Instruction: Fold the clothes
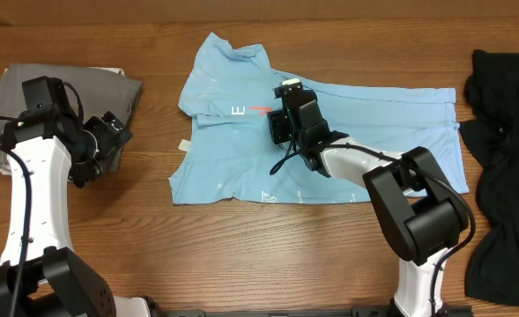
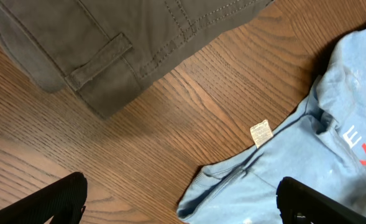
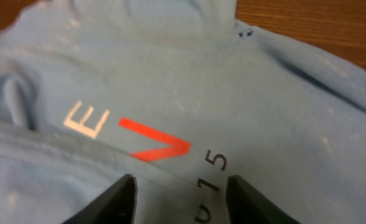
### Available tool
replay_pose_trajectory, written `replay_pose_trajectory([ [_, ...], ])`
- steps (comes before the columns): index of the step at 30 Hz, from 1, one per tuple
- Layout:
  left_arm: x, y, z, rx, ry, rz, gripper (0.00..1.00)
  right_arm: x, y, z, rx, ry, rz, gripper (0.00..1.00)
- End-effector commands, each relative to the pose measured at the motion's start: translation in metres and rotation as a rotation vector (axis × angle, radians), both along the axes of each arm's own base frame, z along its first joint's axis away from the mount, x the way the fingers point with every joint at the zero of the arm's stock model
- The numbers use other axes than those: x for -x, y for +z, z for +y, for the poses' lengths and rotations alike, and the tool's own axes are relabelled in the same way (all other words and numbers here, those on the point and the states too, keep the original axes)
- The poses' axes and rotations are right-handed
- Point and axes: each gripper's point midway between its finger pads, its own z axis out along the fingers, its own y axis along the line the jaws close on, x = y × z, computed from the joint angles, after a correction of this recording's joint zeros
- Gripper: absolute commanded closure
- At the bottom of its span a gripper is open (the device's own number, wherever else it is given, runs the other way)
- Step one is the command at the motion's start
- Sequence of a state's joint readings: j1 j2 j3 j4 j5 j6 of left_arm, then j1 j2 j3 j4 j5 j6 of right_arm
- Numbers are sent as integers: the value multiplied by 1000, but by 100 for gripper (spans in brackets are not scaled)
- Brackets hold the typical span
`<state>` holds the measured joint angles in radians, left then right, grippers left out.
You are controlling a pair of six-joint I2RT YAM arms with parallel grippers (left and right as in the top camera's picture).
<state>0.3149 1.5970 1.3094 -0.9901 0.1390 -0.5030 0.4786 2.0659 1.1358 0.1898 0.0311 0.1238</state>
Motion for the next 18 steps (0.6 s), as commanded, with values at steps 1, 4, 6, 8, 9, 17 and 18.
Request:
replay_pose_trajectory([
  [1,0,5,-1,8,14,-15,0,-8,13,10,-34,9,-35,41],
  [4,0,5,-1,8,14,-15,0,-8,39,20,-82,56,-52,39],
  [6,0,5,-1,8,14,-15,0,-3,65,31,-135,102,-50,38],
  [8,0,5,-1,8,14,-15,0,7,86,38,-185,126,-20,38],
  [9,0,5,-1,8,14,-15,0,12,91,41,-199,131,-1,41],
  [17,0,5,-1,8,14,-15,0,65,43,59,-167,117,273,96],
  [18,0,5,-1,8,14,-15,0,68,37,56,-163,87,303,96],
])
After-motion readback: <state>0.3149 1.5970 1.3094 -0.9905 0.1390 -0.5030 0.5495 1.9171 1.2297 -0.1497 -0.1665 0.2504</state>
